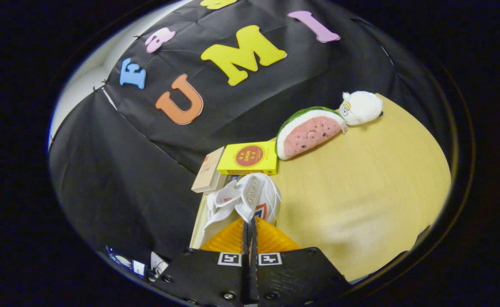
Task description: Open the storage box then place both shoes into the box .Put the left shoe in first, then the right shoe, with the right side of both shoes facing outward in a uniform manner.
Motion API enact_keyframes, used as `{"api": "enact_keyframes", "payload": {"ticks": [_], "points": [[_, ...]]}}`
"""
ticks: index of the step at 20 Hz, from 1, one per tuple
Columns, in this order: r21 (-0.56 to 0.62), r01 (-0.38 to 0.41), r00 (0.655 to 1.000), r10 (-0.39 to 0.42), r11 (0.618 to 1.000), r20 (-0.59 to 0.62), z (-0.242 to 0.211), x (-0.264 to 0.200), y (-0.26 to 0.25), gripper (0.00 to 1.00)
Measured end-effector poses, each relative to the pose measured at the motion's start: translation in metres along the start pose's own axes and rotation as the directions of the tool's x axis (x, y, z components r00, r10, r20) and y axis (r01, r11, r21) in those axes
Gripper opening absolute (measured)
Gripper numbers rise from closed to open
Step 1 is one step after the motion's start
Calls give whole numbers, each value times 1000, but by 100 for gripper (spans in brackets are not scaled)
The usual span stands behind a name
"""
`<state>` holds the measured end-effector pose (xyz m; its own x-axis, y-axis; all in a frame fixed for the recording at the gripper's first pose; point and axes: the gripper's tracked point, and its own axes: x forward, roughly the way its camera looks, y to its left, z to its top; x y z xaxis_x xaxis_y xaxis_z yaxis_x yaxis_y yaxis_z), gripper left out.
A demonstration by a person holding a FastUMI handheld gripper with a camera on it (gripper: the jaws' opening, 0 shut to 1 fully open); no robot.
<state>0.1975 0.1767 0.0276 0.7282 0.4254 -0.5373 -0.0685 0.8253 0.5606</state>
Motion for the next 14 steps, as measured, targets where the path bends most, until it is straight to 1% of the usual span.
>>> {"api": "enact_keyframes", "payload": {"ticks": [2,6,9,12,14], "points": [[7,12,1000,-12,1000,15,-10,22,22,0],[49,-16,1000,15,999,12,-28,62,53,0],[58,14,999,-16,998,40,-41,82,57,0],[-46,94,989,-88,994,122,-57,87,54,0],[-141,137,985,-119,981,126,-79,93,52,0]]}}
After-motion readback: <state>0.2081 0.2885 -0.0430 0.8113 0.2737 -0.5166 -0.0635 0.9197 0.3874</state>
